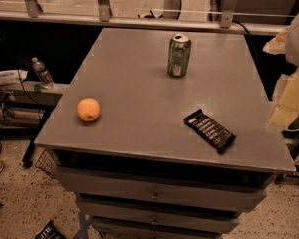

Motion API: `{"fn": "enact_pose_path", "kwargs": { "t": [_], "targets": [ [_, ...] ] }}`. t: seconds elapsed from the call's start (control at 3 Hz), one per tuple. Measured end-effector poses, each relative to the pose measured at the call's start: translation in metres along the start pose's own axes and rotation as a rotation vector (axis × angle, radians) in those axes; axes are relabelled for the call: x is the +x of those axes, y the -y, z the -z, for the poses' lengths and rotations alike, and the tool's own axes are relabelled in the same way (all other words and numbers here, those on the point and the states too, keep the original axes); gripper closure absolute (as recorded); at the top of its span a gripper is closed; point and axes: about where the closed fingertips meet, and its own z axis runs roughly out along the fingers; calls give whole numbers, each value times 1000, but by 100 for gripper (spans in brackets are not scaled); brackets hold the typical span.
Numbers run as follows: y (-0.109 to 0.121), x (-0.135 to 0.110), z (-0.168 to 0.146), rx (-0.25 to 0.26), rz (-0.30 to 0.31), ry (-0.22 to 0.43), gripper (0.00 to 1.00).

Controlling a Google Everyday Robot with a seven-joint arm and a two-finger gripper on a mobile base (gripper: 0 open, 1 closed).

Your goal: Move rxbar chocolate near orange

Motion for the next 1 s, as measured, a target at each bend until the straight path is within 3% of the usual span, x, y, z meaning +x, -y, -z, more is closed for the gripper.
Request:
{"fn": "enact_pose_path", "kwargs": {
  "t": [0.67, 1.0],
  "targets": [
    [3, -2, -3, -1, -29, 15, 0],
    [1, -7, -39, -47, -100, -1, 0]
  ]
}}
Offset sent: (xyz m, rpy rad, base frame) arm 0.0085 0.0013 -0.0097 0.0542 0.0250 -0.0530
